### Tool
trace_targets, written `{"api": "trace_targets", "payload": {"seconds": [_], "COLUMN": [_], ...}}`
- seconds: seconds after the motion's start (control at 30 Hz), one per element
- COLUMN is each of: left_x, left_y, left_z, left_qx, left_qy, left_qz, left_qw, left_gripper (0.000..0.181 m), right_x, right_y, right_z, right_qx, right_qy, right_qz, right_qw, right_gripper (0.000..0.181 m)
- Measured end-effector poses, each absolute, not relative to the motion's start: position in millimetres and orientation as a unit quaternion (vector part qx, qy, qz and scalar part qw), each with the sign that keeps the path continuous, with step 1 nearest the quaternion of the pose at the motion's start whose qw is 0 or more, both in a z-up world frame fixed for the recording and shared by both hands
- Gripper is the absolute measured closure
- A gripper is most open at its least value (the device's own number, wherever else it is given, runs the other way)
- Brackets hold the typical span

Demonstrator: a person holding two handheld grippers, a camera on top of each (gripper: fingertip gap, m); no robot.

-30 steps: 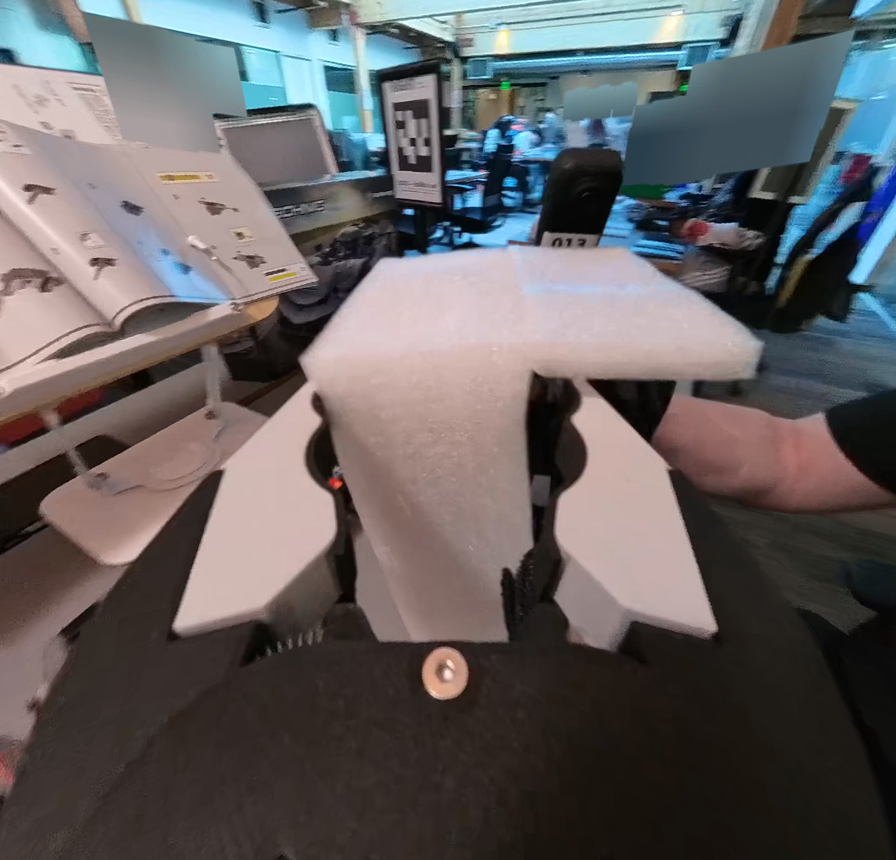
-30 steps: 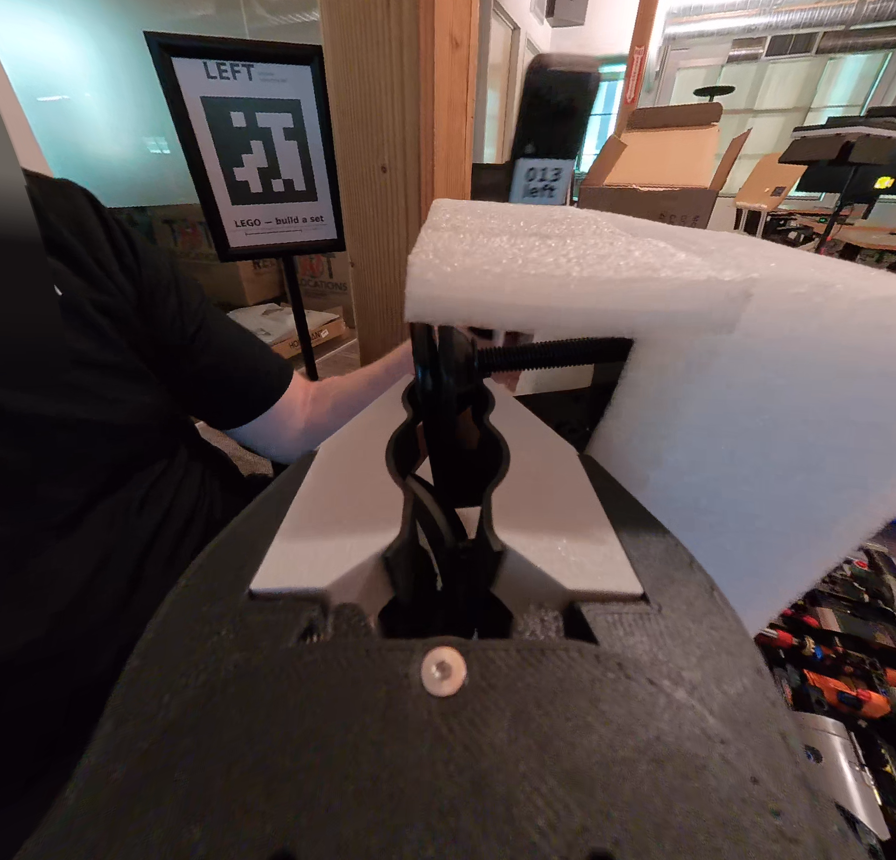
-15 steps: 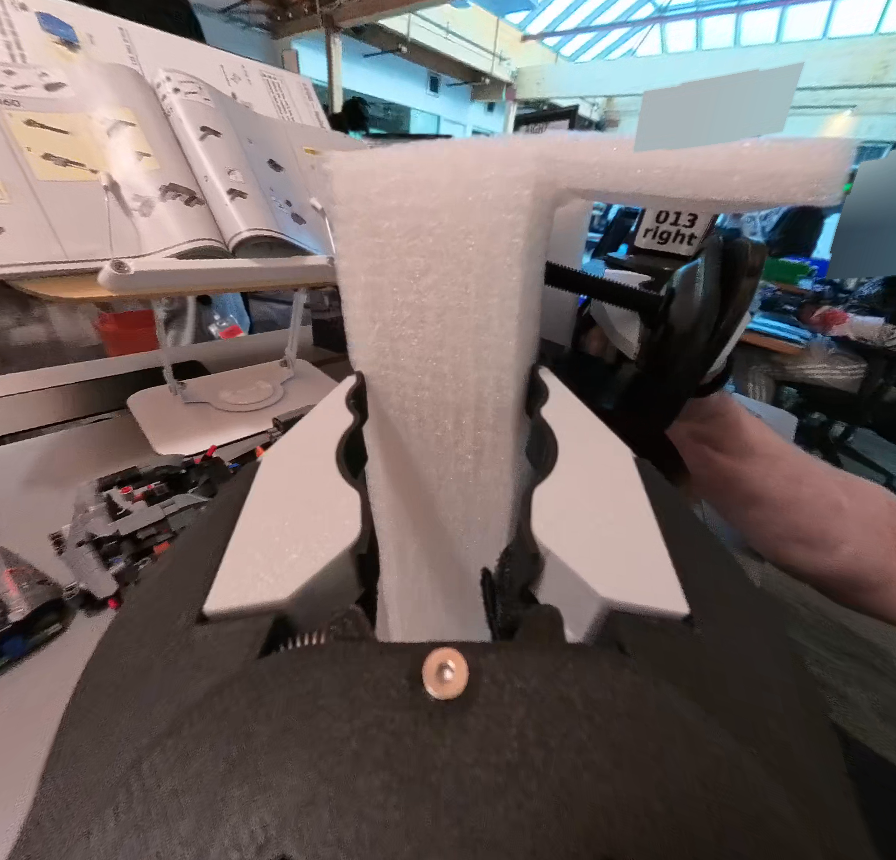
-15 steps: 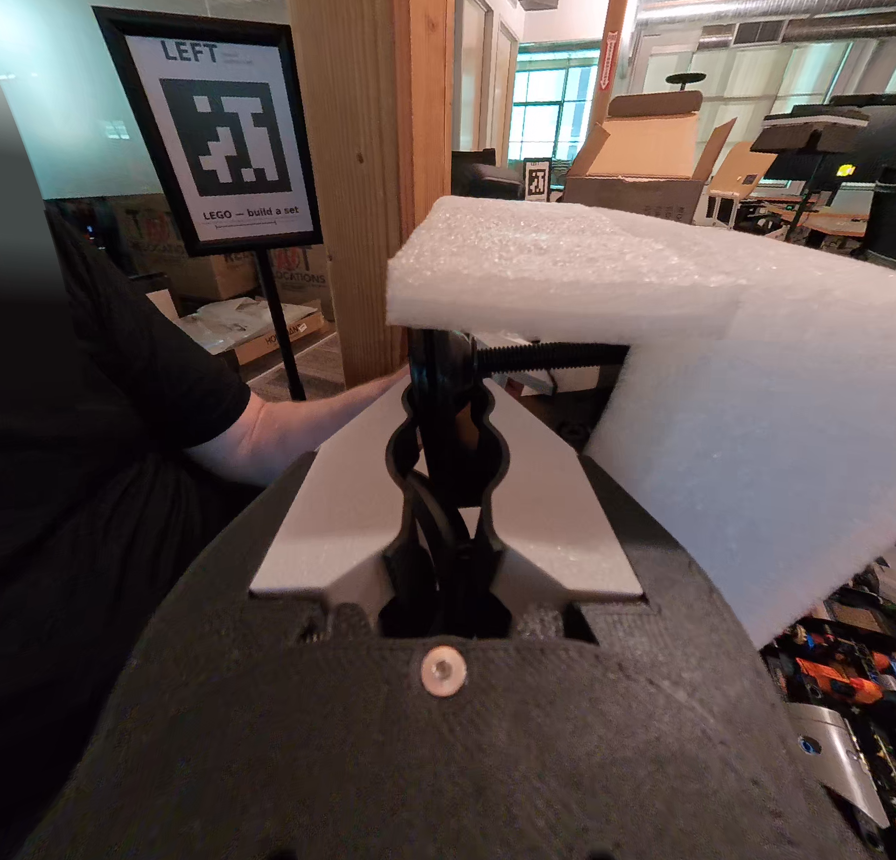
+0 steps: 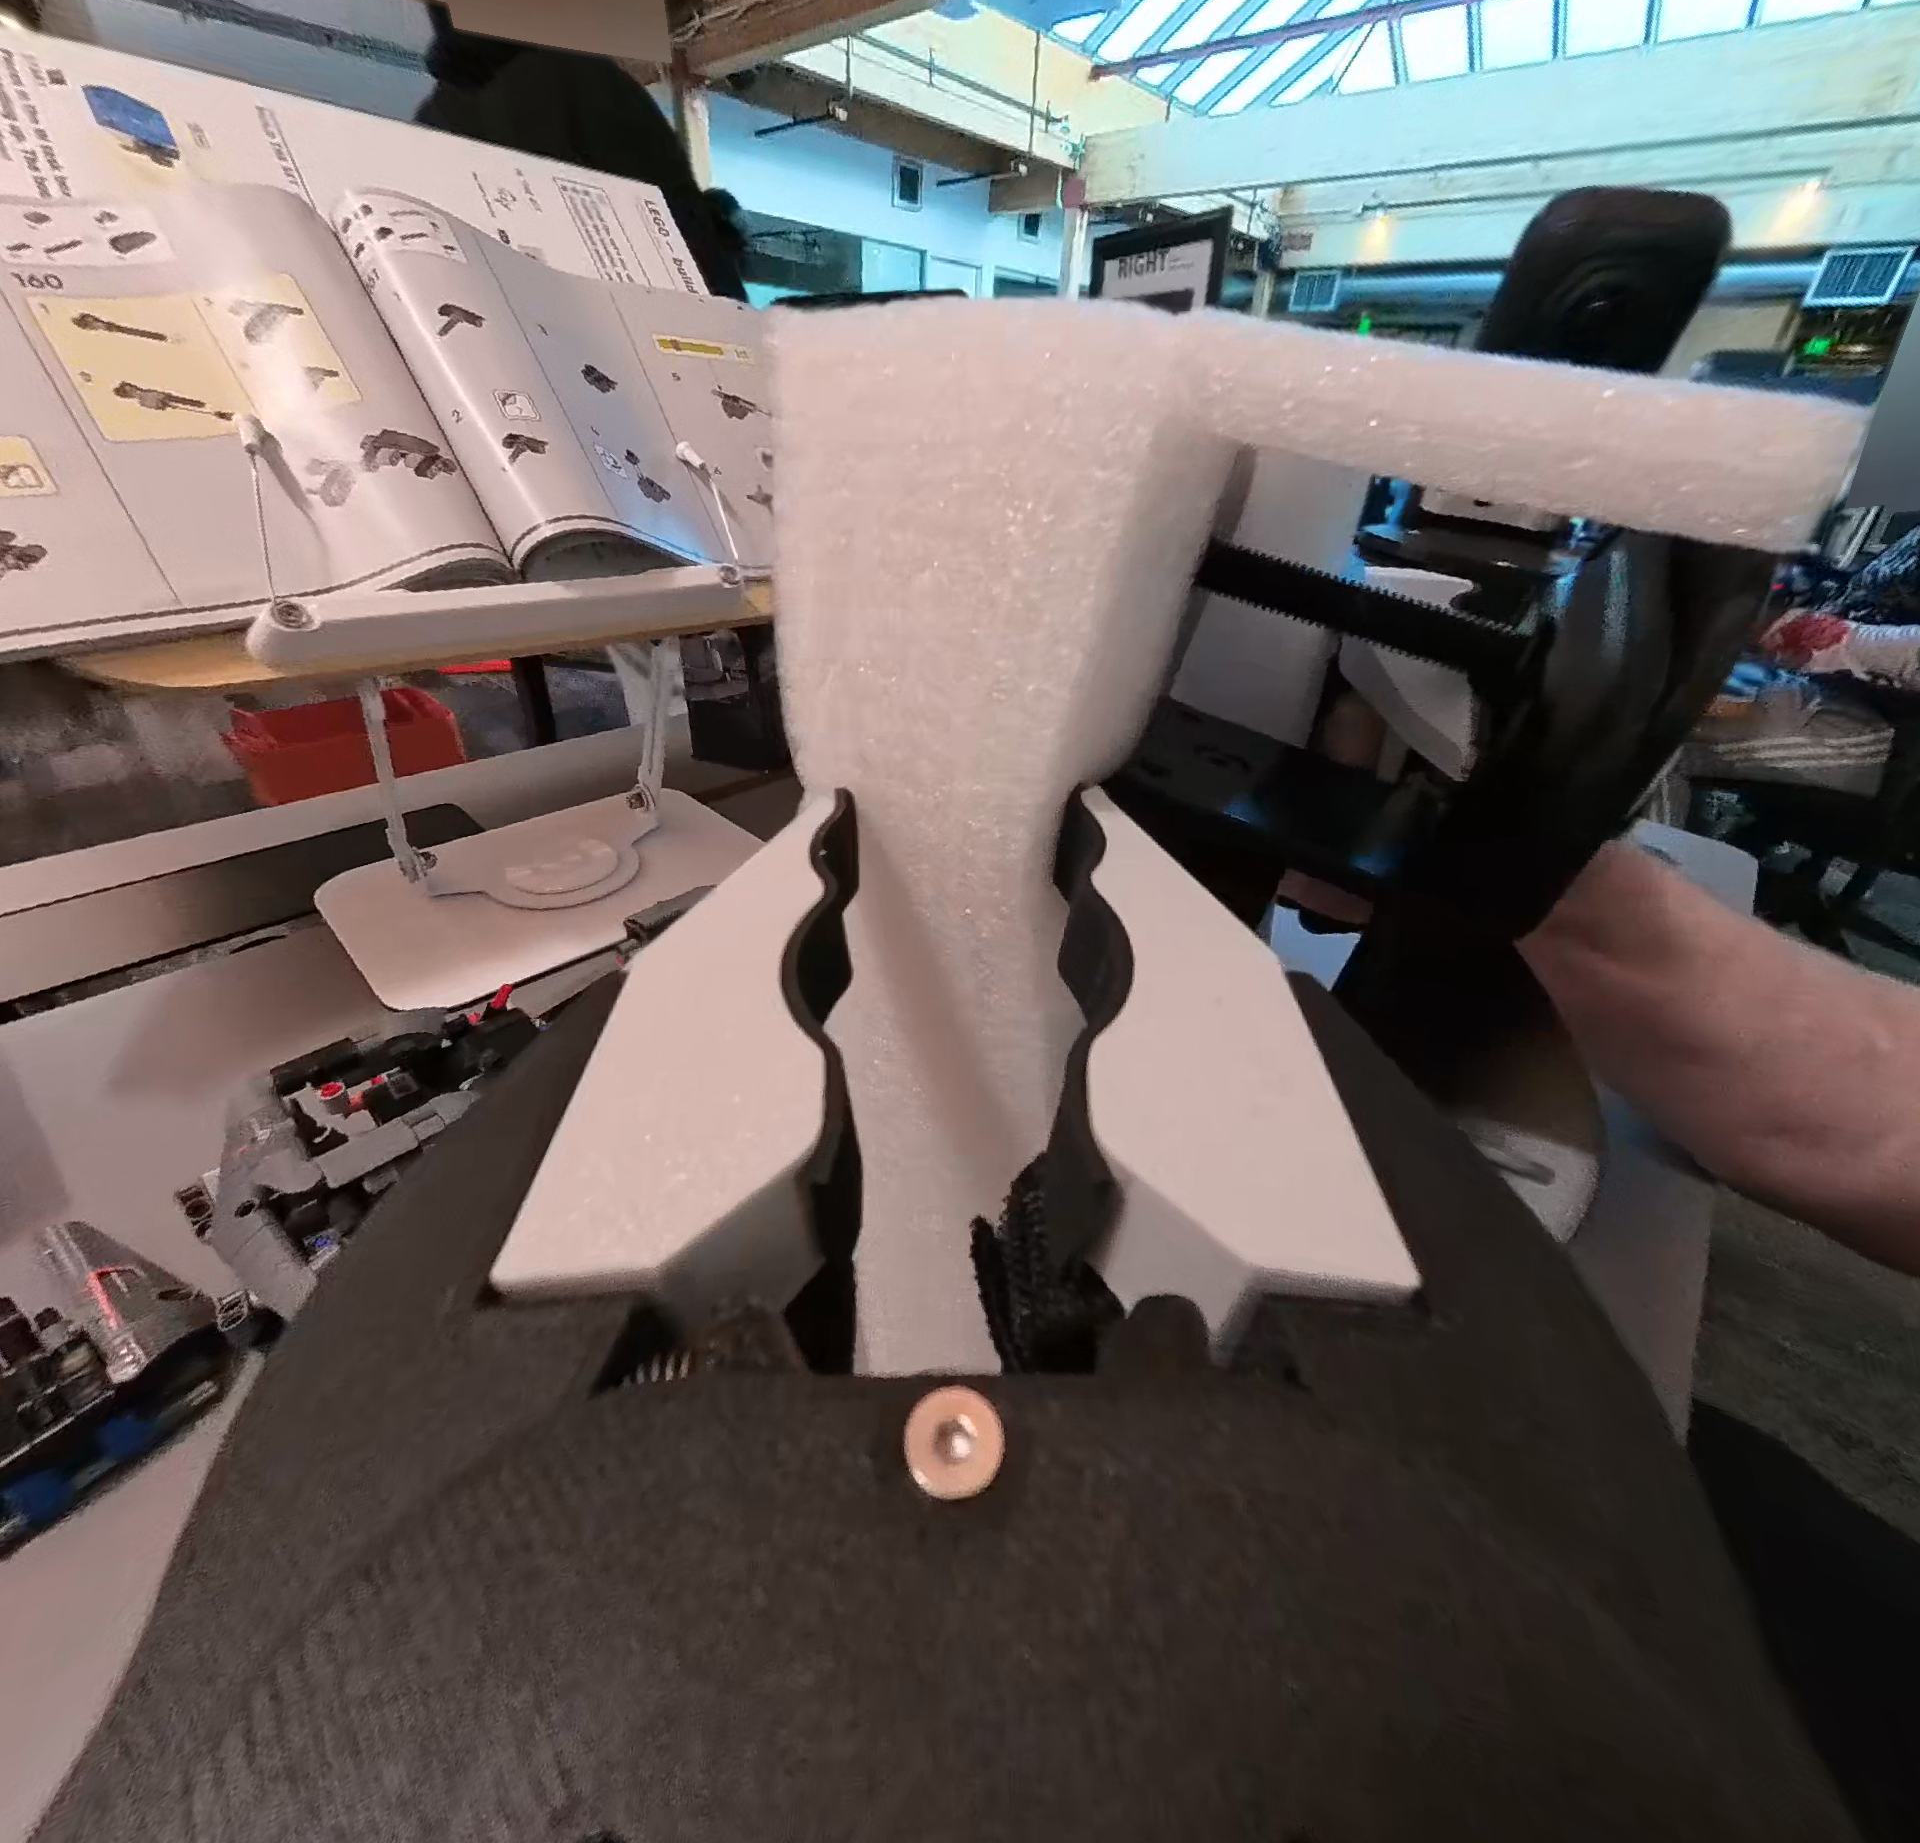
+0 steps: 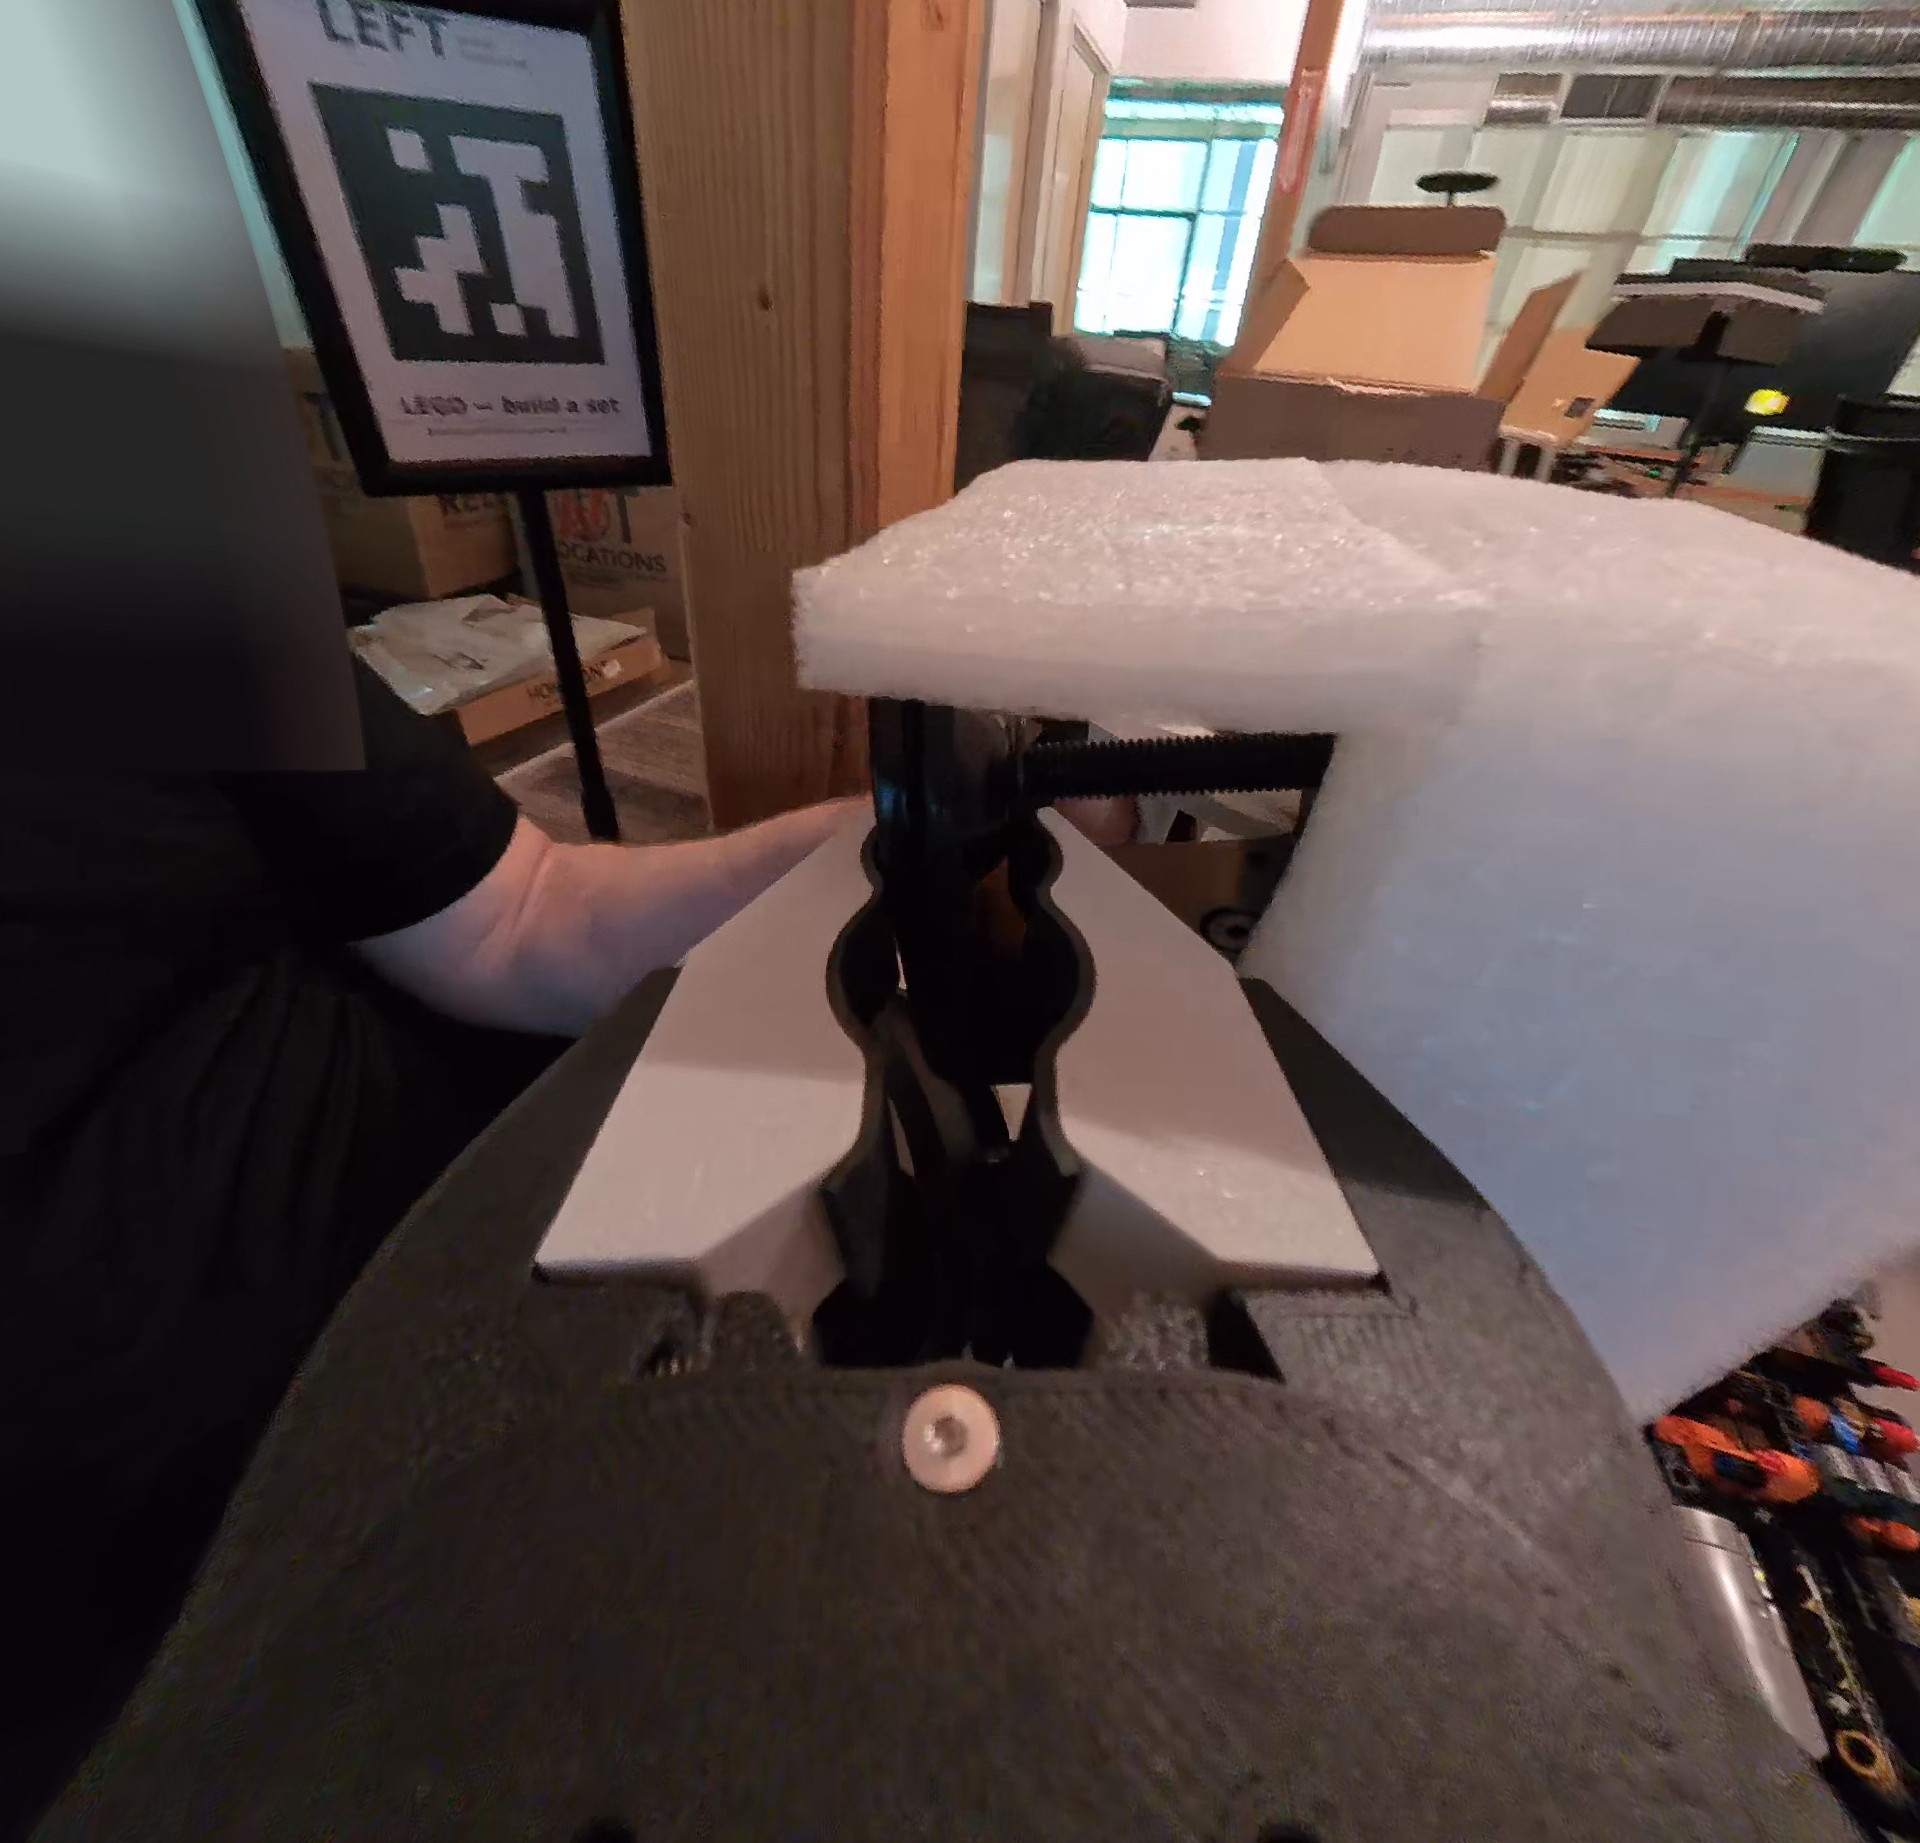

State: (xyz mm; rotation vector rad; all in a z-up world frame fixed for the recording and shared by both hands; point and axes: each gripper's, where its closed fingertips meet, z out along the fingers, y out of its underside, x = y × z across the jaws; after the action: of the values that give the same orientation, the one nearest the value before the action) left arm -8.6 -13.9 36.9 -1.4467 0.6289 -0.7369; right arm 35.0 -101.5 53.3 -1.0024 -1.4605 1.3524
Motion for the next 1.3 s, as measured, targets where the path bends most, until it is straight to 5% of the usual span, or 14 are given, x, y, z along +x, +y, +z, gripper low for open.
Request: {"api": "trace_targets", "payload": {"seconds": [0.47, 0.7, 0.87, 1.0, 1.2, 1.3], "left_x": [-32.3, -72.5, -86.6, -75.8, -55.0, -47.4], "left_y": [-22.0, -47.9, -80.2, -85.2, -83.5, -74.9], "left_z": [56.7, 48.4, 95.6, 108.5, 115.8, 121.7], "left_qx": [-0.628, -0.646, -0.575, -0.548, -0.536, -0.536], "left_qy": [0.257, 0.283, 0.307, 0.413, 0.504, 0.487], "left_qz": [-0.262, -0.148, -0.042, 0.062, 0.056, 0.033], "left_qw": [0.686, 0.693, 0.757, 0.725, 0.675, 0.689], "left_gripper": [0.146, 0.135, 0.129, 0.128, 0.169, 0.174], "right_x": [1.6, -31.6, -41.8, -41.3, -41.9, -40.1], "right_y": [-109.3, -117.2, -122.9, -125.5, -126.7, -125.7], "right_z": [55.4, 41.6, 40.0, 39.1, 39.3, 44.3], "right_qx": [-0.415, -0.419, -0.418, -0.41, -0.404, -0.395], "right_qy": [-0.613, -0.638, -0.659, -0.672, -0.684, -0.672], "right_qz": [0.459, 0.457, 0.454, 0.459, 0.442, 0.46], "right_qw": [0.492, 0.456, 0.431, 0.413, 0.417, 0.425], "right_gripper": [0.164, 0.164, 0.164, 0.164, 0.164, 0.163]}}
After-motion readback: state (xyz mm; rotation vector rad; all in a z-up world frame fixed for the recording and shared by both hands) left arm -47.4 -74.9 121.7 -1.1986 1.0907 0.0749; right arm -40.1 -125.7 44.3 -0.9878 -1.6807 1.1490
